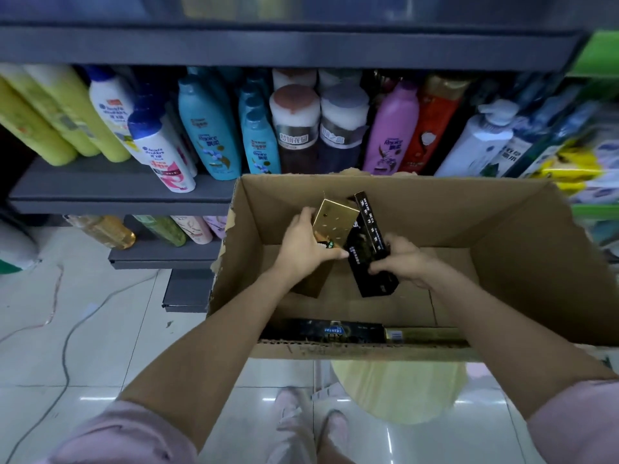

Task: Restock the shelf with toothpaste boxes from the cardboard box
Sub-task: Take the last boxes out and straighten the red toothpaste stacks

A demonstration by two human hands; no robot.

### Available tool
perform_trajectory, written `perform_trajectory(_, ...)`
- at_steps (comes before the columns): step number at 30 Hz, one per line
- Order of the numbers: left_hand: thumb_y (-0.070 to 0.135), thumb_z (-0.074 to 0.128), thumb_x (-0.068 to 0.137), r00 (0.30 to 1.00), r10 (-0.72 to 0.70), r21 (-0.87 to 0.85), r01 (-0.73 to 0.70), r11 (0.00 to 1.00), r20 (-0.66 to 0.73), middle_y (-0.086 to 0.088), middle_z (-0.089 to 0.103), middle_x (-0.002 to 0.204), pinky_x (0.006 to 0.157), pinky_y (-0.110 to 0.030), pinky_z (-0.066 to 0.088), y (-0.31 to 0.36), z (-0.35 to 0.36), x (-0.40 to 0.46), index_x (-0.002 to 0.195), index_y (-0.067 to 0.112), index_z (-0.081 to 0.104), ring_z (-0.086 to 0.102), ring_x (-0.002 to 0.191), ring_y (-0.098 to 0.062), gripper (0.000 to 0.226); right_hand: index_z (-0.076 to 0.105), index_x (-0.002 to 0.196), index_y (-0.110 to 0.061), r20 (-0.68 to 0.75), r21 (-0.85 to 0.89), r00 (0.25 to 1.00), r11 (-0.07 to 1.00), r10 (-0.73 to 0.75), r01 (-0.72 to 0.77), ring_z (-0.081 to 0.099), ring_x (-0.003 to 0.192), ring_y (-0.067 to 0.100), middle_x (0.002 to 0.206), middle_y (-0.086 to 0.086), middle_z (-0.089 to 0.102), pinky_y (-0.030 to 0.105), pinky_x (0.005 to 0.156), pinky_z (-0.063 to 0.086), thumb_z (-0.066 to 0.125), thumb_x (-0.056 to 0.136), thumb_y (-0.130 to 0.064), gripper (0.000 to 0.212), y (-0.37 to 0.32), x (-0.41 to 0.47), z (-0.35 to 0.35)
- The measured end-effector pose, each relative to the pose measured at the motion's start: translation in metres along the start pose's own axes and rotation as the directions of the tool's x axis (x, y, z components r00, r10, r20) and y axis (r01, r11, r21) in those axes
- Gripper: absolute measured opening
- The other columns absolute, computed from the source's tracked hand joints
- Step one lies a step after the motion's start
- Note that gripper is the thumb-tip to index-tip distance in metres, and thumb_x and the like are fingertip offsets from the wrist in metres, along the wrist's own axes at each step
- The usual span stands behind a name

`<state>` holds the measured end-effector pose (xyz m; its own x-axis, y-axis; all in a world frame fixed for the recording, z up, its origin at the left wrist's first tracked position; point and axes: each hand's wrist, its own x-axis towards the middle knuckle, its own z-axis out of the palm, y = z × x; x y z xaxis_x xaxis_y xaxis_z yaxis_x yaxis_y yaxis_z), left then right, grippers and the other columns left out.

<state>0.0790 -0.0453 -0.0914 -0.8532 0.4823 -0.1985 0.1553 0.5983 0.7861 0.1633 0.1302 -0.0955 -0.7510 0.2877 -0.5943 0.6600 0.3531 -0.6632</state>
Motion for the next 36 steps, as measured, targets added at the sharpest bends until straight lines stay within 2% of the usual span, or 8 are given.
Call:
perform_trajectory(4,0.030,0.084,0.067,0.990,0.121,-0.179,-0.132,0.975,-0.071,0.006,0.059,0.122,0.090,-0.011,0.037,0.030,-0.019,-0.015,0.138,0.020,0.038,0.051,0.106,-0.001,0.085,0.050,0.113,-0.016,-0.016,0.118,0.990,0.983,-0.142,0.143,0.060,0.085,0.018,0.103,0.008,0.062,0.029,0.068,0.049,0.070,0.076,-0.006,0.043,-0.016,-0.020,-0.007)
perform_trajectory(9,0.030,0.078,0.074,0.931,0.288,-0.208,-0.334,0.919,-0.223,0.014,0.055,0.125,0.105,-0.024,0.042,0.071,-0.057,-0.024,0.147,0.025,0.030,0.052,0.116,-0.001,0.087,0.054,0.104,-0.019,-0.149,0.178,0.934,0.920,-0.325,0.349,0.063,0.098,0.025,0.106,0.009,0.066,0.038,0.090,0.051,0.067,0.076,-0.003,0.034,-0.058,-0.051,-0.028)
perform_trajectory(13,0.037,0.076,0.075,0.817,0.410,0.012,-0.444,0.896,-0.406,0.007,0.045,0.117,0.098,-0.019,0.038,0.111,-0.097,-0.036,0.149,0.031,0.022,0.050,0.109,-0.008,0.092,0.056,0.104,-0.018,-0.200,0.043,0.852,0.865,-0.483,0.500,0.060,0.086,0.013,0.091,-0.005,0.062,0.021,0.071,0.046,0.068,0.077,-0.006,0.033,-0.104,-0.083,-0.046)
perform_trajectory(17,0.046,0.072,0.075,0.652,0.532,0.276,-0.460,0.844,-0.540,0.002,0.046,0.109,0.094,-0.043,0.046,0.144,-0.145,-0.047,0.150,0.031,0.015,0.053,0.103,-0.020,0.095,0.060,0.103,-0.021,-0.171,-0.139,0.775,0.794,-0.608,0.593,0.061,0.089,0.011,0.096,-0.005,0.064,0.026,0.078,0.049,0.071,0.076,-0.014,0.030,-0.145,-0.113,-0.056)
perform_trajectory(20,0.044,0.076,0.073,0.635,0.512,0.272,-0.442,0.855,-0.578,-0.003,0.055,0.125,0.099,-0.045,0.042,0.166,-0.178,-0.050,0.145,0.021,0.030,0.052,0.116,-0.023,0.089,0.064,0.101,-0.020,-0.248,-0.144,0.703,0.743,-0.667,0.654,0.063,0.086,0.010,0.096,-0.003,0.067,0.028,0.079,0.050,0.071,0.076,-0.016,0.027,-0.180,-0.128,-0.063)
perform_trajectory(24,0.042,0.081,0.066,0.586,0.522,0.353,-0.386,0.852,-0.620,-0.001,0.062,0.107,0.086,-0.045,0.046,0.188,-0.224,-0.041,0.117,0.015,0.045,0.058,0.102,-0.025,0.068,0.065,0.099,-0.020,-0.367,-0.187,0.545,0.634,-0.754,0.751,0.061,0.079,0.008,0.089,-0.004,0.068,0.013,0.068,0.044,0.072,0.077,-0.017,0.023,-0.239,-0.127,-0.071)
perform_trajectory(30,0.049,0.074,0.070,0.603,0.633,0.696,-0.172,0.697,-0.486,-0.003,0.055,0.121,0.089,-0.039,0.039,0.191,-0.299,-0.002,0.129,0.024,0.046,0.051,0.114,-0.027,0.070,0.049,0.130,-0.019,-0.359,-0.616,0.541,0.629,-0.760,0.475,0.055,0.114,0.029,0.123,0.008,0.061,0.036,0.090,0.046,0.072,0.078,-0.019,0.056,-0.327,-0.085,-0.085)
perform_trajectory(36,0.052,0.069,0.074,0.673,0.653,0.822,-0.114,0.557,-0.349,-0.002,0.054,0.126,0.093,-0.038,0.037,0.182,-0.346,0.048,0.136,0.029,0.041,0.048,0.116,-0.026,0.072,0.051,0.128,-0.009,-0.301,-0.833,0.509,0.482,-0.807,0.273,0.044,0.121,0.032,0.130,0.012,0.049,0.043,0.098,0.040,0.065,0.086,-0.020,0.045,-0.396,-0.033,-0.075)
